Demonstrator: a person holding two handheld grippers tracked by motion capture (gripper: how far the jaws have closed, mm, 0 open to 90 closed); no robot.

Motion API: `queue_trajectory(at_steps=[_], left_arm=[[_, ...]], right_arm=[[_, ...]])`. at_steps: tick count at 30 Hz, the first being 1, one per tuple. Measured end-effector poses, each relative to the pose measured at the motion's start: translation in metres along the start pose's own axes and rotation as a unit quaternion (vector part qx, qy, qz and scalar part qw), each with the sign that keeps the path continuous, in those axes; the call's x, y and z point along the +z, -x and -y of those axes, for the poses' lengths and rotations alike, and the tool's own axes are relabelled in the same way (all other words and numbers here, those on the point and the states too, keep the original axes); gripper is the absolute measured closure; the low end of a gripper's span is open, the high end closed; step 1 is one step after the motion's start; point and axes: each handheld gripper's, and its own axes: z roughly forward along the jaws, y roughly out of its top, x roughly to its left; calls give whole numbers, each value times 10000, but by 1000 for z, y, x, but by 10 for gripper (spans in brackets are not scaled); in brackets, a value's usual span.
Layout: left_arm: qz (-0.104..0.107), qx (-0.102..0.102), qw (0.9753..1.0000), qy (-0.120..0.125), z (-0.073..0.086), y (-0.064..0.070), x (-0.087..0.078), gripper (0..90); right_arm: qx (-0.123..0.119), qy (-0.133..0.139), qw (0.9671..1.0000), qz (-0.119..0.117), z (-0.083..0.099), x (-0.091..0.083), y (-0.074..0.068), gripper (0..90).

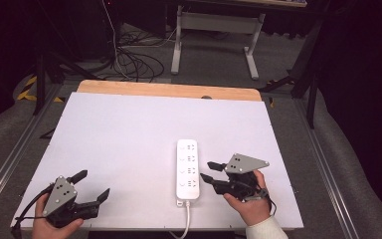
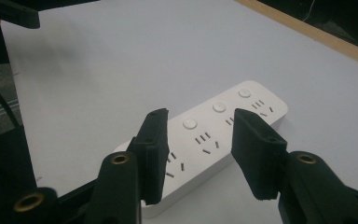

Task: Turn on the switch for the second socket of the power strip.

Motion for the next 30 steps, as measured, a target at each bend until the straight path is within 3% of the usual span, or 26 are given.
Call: queue_trajectory(at_steps=[8, 22, 24, 25, 28, 30], left_arm=[[-3, 21, 10000, -4, 0, 0, 0, 134], [31, 21, 10000, 4, 0, 1, 0, 135], [36, 19, 10000, 3, 0, 1, 0, 135], [37, 17, 10000, 2, 0, 1, 0, 135], [36, 26, 10000, -5, 0, 1, 0, 135], [17, 55, 10000, -10, -1, 1, 0, 135]], right_arm=[[65, -6, 9999, -87, -10, 14, 2, 572], [-212, -60, 9995, -243, -25, 31, -13, 587], [-200, -68, 9994, -262, -25, 31, -13, 613], [-70, -91, 9992, -393, -25, 30, -9, 674], [-28, -90, 9988, -486, -25, 31, -8, 818], [-2, -91, 9986, -521, -25, 33, -8, 848]])
